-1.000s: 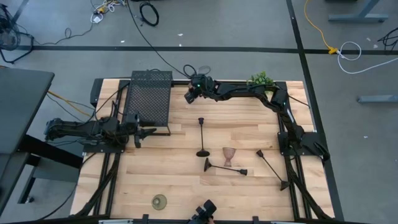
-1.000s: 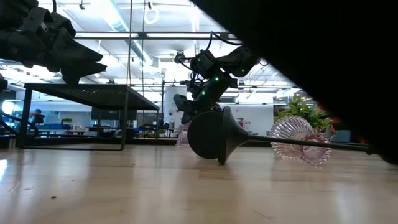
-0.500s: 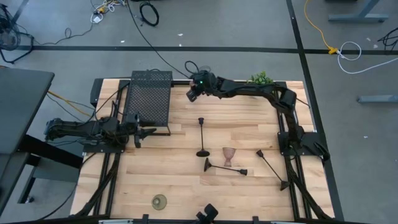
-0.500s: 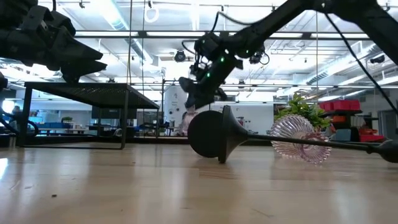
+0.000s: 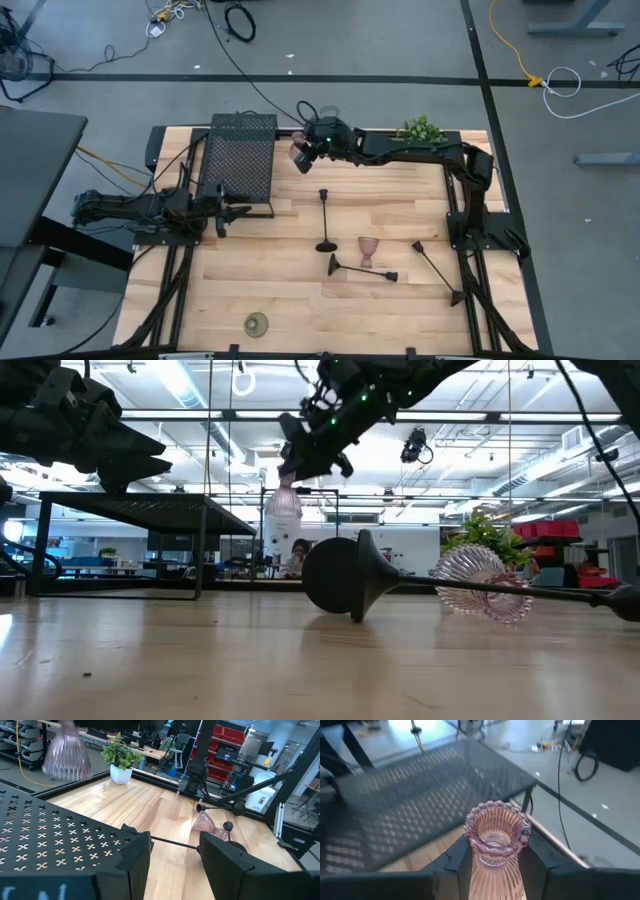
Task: Pick & Place candle stick holders
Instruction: Put the top pink candle holder on the shelf
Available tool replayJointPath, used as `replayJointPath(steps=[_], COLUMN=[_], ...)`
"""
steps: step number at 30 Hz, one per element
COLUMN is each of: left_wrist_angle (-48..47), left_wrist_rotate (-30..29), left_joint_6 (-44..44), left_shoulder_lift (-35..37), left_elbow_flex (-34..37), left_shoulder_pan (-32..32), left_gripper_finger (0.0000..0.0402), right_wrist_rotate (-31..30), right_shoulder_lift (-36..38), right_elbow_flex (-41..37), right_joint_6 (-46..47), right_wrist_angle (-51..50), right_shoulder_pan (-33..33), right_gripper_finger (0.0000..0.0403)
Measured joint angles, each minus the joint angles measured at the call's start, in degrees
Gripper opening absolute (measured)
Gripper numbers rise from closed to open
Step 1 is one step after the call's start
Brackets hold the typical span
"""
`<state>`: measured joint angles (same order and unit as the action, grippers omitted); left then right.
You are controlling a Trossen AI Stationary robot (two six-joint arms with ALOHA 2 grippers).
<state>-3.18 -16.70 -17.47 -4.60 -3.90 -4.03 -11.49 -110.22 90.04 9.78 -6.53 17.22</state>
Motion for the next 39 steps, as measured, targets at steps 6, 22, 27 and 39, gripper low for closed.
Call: replayJointPath(steps=[6, 22, 27, 39], left_wrist_angle=[-0.04, 12.08, 15.98, 19.73], left_wrist_rotate=[-0.03, -10.84, -13.09, -7.52], left_joint_6=[0.11, 3.7, 4.87, 7.71], left_shoulder_lift=[0.0, 0.13, 0.11, -0.66], left_elbow_flex=[0.0, -0.02, -0.02, -0.02], left_shoulder_pan=[0.0, 0.02, 0.02, 4.08], left_gripper_finger=[0.0172, 0.0172, 0.0172, 0.0172], right_wrist_rotate=[1.95, 6.22, 6.59, 6.6], right_shoulder_lift=[1.64, 0.08, 0.05, 0.02], right_elbow_flex=[1.54, 10.21, 10.19, 10.19], right_joint_6=[-0.75, -2.3, -2.92, -2.8], right_wrist_angle=[2.04, -2.72, -2.18, 0.71], right_shoulder_pan=[-0.14, -4.14, -7.01, -11.9], right_gripper_finger=[0.0121, 0.0121, 0.0121, 0.0121])
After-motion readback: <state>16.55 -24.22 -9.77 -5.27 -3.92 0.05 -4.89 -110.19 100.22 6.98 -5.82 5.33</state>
